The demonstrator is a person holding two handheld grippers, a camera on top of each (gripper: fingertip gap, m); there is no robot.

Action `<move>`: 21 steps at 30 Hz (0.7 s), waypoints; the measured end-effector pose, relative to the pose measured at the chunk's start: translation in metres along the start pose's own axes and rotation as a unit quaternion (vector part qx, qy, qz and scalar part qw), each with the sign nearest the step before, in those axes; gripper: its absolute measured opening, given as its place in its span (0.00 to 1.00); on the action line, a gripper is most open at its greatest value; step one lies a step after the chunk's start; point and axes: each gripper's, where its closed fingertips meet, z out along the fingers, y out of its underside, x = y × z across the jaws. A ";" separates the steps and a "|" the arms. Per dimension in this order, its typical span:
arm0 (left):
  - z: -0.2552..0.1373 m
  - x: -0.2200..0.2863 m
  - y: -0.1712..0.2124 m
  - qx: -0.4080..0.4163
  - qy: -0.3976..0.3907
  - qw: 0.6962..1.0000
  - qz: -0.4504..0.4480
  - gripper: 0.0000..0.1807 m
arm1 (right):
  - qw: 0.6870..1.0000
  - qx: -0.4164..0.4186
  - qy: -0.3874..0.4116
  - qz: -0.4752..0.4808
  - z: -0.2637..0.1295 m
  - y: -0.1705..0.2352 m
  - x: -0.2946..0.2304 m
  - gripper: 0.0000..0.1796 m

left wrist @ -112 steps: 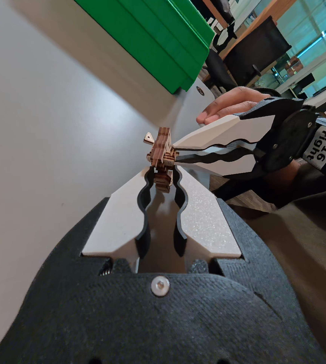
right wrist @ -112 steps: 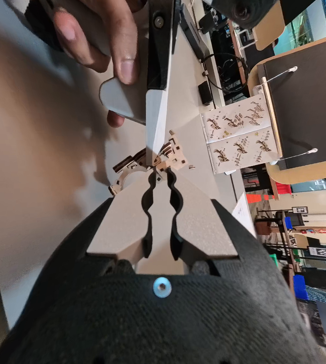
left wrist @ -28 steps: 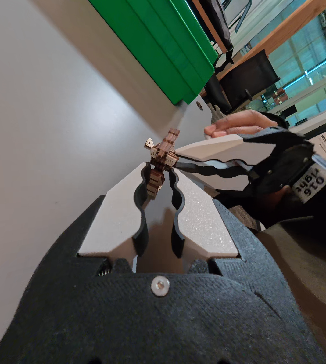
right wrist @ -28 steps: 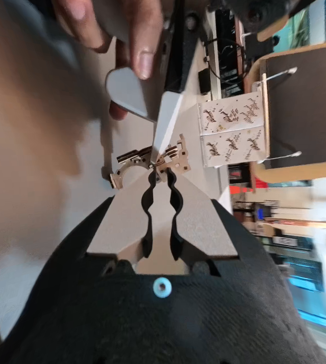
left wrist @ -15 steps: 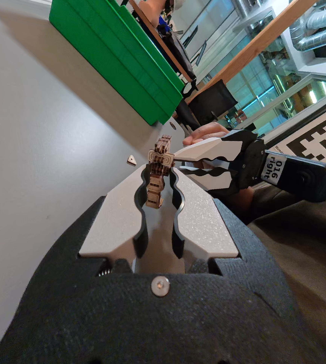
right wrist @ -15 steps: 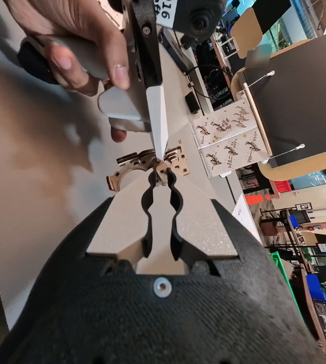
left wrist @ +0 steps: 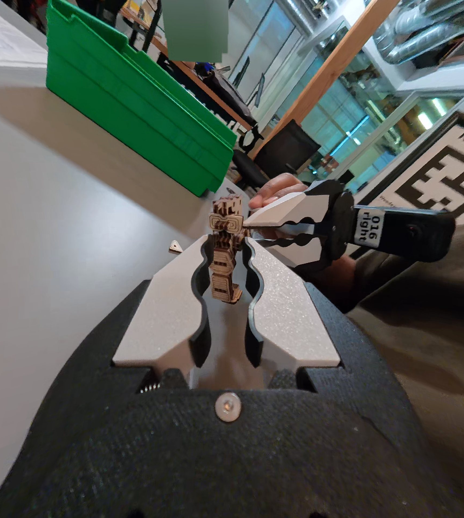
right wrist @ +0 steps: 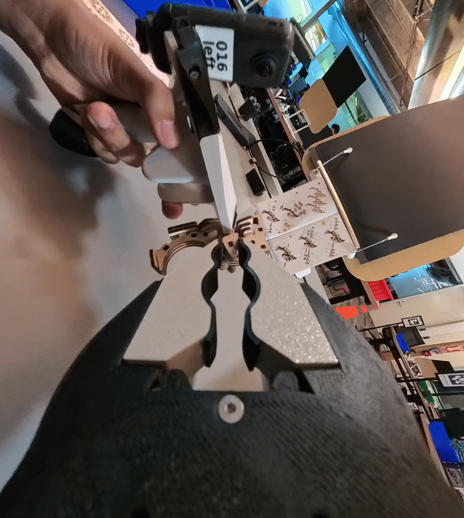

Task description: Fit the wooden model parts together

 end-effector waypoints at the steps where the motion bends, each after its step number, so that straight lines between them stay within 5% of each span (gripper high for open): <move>1: 0.000 -0.001 0.000 -0.001 -0.014 1.000 0.017 0.09 | 1.000 -0.004 0.000 0.004 0.000 0.001 0.000 0.05; 14: 0.005 -0.016 -0.001 -0.011 -0.138 0.987 0.079 0.08 | 0.992 -0.060 -0.026 0.108 0.007 0.017 0.001 0.05; 17: 0.006 -0.027 0.004 -0.017 -0.157 0.985 0.072 0.08 | 0.994 -0.113 -0.008 0.001 0.012 0.027 -0.005 0.05; 21: 0.006 -0.029 0.003 -0.014 -0.173 0.982 0.081 0.08 | 0.993 -0.118 -0.006 -0.012 0.011 0.029 -0.005 0.05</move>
